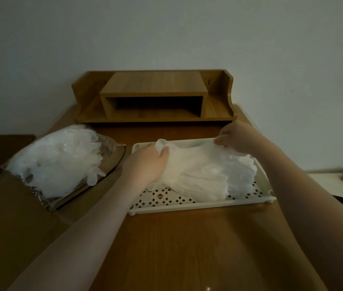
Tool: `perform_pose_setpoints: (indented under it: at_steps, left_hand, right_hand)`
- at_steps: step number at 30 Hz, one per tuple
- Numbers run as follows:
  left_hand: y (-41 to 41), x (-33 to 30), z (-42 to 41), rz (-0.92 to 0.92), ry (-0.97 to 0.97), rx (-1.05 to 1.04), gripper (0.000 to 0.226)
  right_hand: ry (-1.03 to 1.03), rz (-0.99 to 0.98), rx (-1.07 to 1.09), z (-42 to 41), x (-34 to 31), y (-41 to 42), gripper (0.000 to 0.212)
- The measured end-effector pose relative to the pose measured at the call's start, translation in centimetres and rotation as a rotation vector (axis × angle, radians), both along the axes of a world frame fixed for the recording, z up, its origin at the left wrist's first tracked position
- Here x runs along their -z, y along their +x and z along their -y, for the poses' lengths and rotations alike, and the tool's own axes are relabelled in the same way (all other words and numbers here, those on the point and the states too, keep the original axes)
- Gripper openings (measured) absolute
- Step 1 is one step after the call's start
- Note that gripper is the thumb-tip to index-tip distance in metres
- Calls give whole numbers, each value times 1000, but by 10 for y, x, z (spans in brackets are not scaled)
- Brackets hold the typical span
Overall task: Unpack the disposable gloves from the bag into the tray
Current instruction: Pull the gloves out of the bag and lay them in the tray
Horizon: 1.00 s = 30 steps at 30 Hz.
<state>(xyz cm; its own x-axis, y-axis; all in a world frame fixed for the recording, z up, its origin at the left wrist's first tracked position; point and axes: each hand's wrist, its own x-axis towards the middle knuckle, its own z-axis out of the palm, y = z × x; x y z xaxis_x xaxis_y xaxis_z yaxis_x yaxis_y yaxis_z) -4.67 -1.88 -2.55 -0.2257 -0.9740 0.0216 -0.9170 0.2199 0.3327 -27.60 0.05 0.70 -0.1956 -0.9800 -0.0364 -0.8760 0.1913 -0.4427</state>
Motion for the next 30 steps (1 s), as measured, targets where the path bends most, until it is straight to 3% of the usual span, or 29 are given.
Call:
perform_pose_setpoints:
  at_steps: [4,11,17,20,22,25,27,30]
  left_hand:
    - [-10,-5,0,75,-152,71,63]
    - [-21,11,25,101,-185,65,30]
    - [-5,12,22,-47,-258,-69,30]
    - [-12,-2,9,-179,-447,88,32]
    - [-27,-10,-2,-198,-452,279,35]
    - [-45,1,-9,-20,-265,467,40]
    - [-41,17,-2,170,-156,424,54]
    - [-25,36,7,321,-42,317,82]
  right_hand:
    - [-3,-80,-63,0,4,-2,21]
    - [18,-95,-73,1,19,-8,19]
    - [7,-235,97,-7,26,-5,21]
    - [-193,-389,87,-17,19,9,27]
    - [-368,-390,-57,-22,13,25,33]
    - [-208,-379,-315,-23,23,46,49]
    - [19,-402,-318,-24,42,45,66]
    - [141,-381,-225,-28,61,27,87]
